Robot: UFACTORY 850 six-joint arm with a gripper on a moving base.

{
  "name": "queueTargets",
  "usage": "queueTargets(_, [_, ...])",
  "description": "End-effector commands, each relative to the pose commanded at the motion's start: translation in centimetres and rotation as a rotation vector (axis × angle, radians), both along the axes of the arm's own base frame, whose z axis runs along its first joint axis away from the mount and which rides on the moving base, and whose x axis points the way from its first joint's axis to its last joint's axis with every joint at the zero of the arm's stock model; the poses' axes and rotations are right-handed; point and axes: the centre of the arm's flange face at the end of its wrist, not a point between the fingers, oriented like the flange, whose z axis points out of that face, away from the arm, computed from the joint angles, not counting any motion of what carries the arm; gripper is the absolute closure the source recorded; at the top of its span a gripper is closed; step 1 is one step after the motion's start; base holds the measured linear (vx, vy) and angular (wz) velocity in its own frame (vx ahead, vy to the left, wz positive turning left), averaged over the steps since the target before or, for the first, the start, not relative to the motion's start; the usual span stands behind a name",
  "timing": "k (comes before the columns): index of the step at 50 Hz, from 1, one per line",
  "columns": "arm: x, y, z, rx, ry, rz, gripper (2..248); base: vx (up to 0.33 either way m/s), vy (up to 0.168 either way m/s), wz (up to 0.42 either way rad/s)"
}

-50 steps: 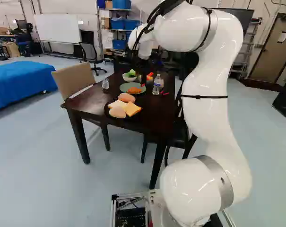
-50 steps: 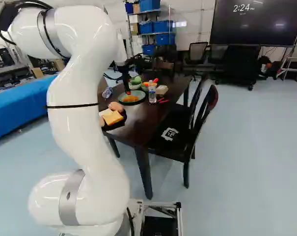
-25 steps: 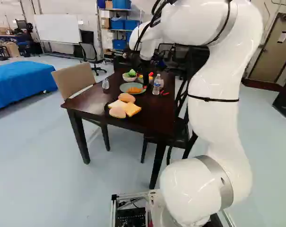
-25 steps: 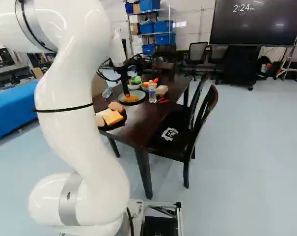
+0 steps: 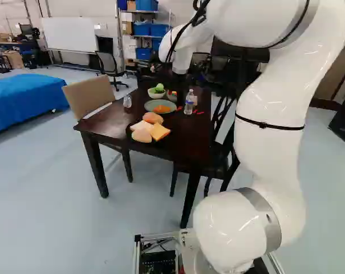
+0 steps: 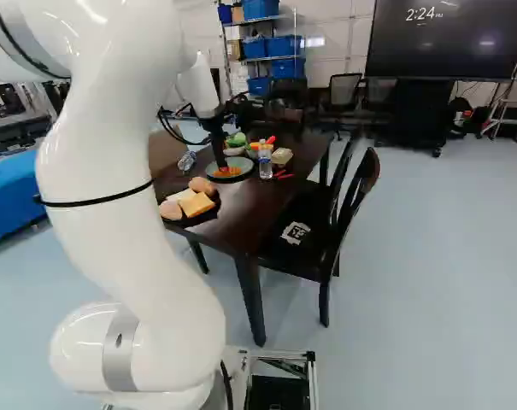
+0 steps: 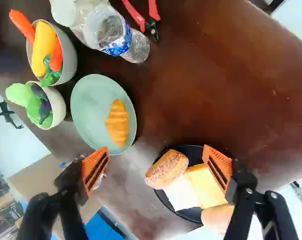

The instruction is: Move the croissant to the empty plate

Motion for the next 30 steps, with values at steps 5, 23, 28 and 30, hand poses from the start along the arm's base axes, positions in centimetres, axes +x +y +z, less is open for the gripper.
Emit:
queueTargets(5, [-0.8,-0.5,0.1,-0.013,-0.007,0.004,3,0.000,0.000,0.000])
queueTargets(23, [-3.9,-1.5,0.3,-0.068,-0.043,0.041,3,0.000,0.000,0.000])
queueTargets(28, [-4.8,-1.6,0.4,-0.084,-0.054,0.055,3,0.000,0.000,0.000])
queueTargets(30, [-5.1,-1.7,0.4,-0.090,-0.057,0.059,3,0.000,0.000,0.000])
